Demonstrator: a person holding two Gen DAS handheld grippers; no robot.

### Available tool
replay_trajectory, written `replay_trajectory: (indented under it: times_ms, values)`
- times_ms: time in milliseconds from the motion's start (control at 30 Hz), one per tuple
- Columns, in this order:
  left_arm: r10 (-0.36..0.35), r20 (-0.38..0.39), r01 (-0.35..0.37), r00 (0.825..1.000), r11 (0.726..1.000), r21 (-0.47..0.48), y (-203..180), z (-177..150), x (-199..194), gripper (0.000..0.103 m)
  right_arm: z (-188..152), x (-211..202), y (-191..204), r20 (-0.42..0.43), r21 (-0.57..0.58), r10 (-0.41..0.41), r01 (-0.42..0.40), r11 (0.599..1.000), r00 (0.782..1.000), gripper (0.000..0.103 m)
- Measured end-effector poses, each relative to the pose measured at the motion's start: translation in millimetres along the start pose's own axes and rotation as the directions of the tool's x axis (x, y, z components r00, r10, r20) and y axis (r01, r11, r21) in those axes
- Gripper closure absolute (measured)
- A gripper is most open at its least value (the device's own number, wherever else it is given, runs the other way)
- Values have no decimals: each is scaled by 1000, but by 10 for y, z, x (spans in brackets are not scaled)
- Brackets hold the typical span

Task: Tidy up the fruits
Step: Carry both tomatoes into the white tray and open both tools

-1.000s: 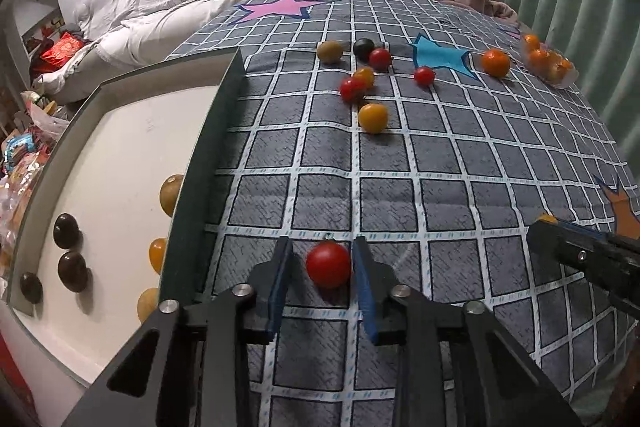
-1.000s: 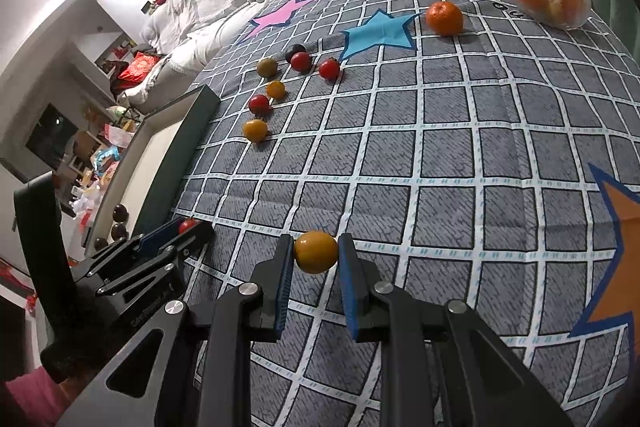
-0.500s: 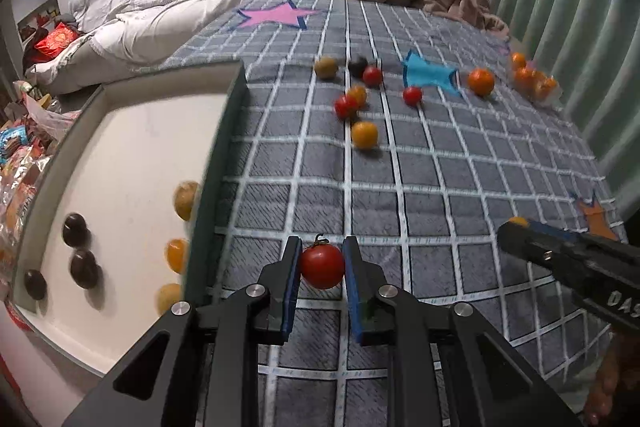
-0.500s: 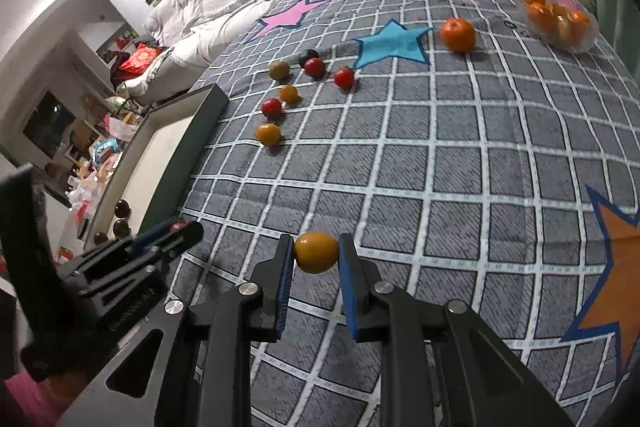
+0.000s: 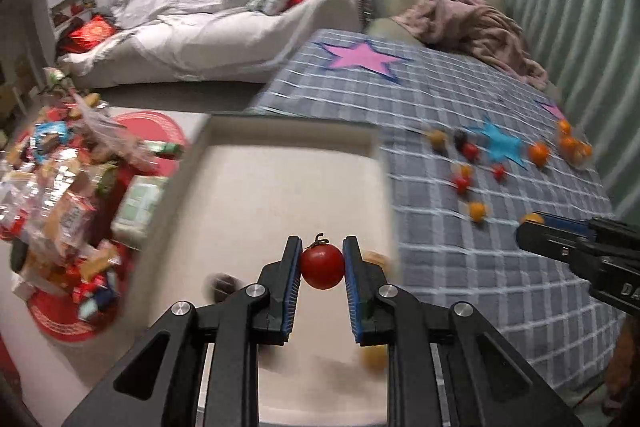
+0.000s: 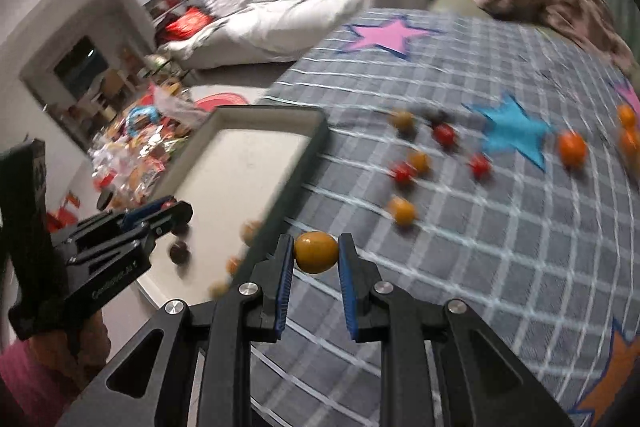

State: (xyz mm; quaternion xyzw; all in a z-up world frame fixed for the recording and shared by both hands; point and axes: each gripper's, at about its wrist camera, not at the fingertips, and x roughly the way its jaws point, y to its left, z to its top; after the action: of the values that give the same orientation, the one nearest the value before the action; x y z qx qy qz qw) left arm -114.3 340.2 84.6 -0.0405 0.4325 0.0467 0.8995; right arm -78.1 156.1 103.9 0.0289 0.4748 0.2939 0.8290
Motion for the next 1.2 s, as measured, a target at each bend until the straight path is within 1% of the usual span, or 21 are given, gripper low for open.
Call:
replay_trajectory:
  times_ms: [100, 200, 267, 400, 533, 667, 733, 767, 833, 967, 1000, 1067, 1100, 1133, 1167, 1200]
  values:
    - [47, -14, -48, 999, 999, -18, 273, 104, 112, 81, 211, 264, 287, -34, -60, 12, -14, 998, 999, 79]
    - [69, -42, -70, 997, 997, -37, 431, 158, 290, 81, 337, 531, 473, -74, -95, 13, -20, 995, 997, 79]
    - [79, -58, -81, 995, 996, -35, 476, 167, 395, 81, 395, 753, 596, -104, -129, -4, -9, 992, 995, 79]
    - [104, -98, -107, 990, 994, -24, 503, 199, 679, 81, 451, 1088, 662, -151, -157, -35, 11, 988, 988, 79]
    - [113, -133, -118, 985, 993, -31, 534, 198, 861, 81, 464, 1359, 653, -186, -188, -80, 44, 981, 979, 79]
    - [127, -153, -132, 980, 991, -21, 522, 180, 963, 81, 426, 1517, 608, -216, -206, -107, 62, 976, 970, 79]
    - [130, -164, -135, 978, 991, -18, 528, 160, 1005, 81, 406, 1518, 640, -206, -234, -120, 70, 970, 971, 79]
    - [133, -159, -137, 978, 990, -16, 520, 154, 1005, 80, 383, 1526, 669, -208, -259, -141, 85, 962, 968, 79]
    - [144, -154, -147, 978, 989, -7, 497, 144, 998, 81, 370, 1527, 693, -211, -272, -161, 100, 957, 964, 79]
    - [144, -153, -147, 978, 989, -7, 490, 130, 993, 80, 369, 1518, 689, -225, -269, -170, 106, 957, 959, 79]
    - [145, -154, -148, 977, 989, -8, 489, 134, 994, 80, 369, 1517, 696, -225, -273, -170, 105, 956, 959, 78]
    - [145, -156, -148, 977, 989, -10, 490, 132, 990, 80, 361, 1513, 714, -231, -277, -149, 82, 957, 961, 68]
    - [143, -157, -146, 977, 989, -10, 488, 134, 988, 80, 358, 1502, 734, -231, -279, -135, 67, 958, 963, 57]
    - [154, -159, -158, 975, 987, -10, 494, 133, 984, 75, 354, 1484, 752, -214, -296, -172, 104, 949, 962, 49]
    - [169, -157, -172, 973, 985, -9, 514, 127, 984, 59, 357, 1468, 761, -199, -311, -197, 129, 942, 960, 48]
    - [193, -154, -197, 969, 980, -12, 534, 126, 977, 48, 358, 1448, 761, -193, -319, -207, 138, 938, 959, 45]
